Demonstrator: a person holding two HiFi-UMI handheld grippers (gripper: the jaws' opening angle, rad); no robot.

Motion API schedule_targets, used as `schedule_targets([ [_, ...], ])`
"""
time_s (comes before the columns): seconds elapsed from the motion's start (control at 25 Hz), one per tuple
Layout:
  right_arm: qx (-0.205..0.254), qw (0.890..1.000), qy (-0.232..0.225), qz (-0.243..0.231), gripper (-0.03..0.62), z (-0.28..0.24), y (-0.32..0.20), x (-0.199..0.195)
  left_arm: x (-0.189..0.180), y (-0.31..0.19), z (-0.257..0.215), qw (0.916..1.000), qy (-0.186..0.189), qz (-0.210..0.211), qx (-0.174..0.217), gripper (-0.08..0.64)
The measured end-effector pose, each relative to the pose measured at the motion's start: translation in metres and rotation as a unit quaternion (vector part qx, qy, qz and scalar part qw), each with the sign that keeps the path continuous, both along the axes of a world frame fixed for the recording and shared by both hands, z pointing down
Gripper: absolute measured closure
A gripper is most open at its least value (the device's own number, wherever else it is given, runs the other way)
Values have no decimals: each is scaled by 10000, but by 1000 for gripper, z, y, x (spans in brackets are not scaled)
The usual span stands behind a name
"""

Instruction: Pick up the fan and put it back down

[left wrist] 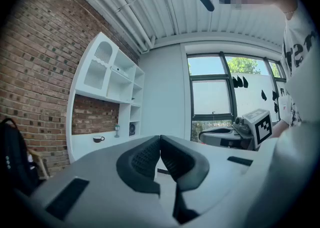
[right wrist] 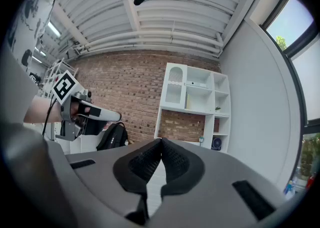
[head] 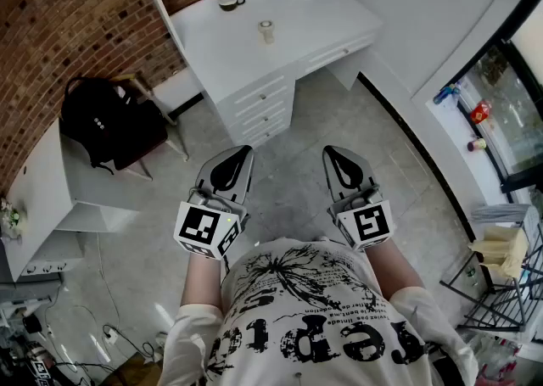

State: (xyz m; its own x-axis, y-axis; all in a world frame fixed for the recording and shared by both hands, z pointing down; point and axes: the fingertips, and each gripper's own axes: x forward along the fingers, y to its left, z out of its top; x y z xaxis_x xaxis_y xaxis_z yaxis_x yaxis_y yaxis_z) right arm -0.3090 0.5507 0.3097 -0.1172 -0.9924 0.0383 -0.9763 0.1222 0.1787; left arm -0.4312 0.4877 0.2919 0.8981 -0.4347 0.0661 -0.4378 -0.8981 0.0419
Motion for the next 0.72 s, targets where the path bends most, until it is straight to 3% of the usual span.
schedule_targets([
  [0.44,121,9997,-200,-65,580,1,-21,-20,-19,-19,7,10000,30,80,-19,546],
  [0.6,124,9996,-258,-27,577,-2,-33,-23,-22,-28,2,9996,212,191,-63,538],
  [0.64,107,9996,-263,-6,577,-2,-35,-22,-20,-30,1,9994,257,239,-26,397],
  [0.68,89,9996,-256,24,577,0,-36,-21,-18,-31,1,9993,280,260,33,205],
  [0.72,72,9997,-243,53,577,2,-38,-19,-16,-34,2,9993,287,241,92,198],
])
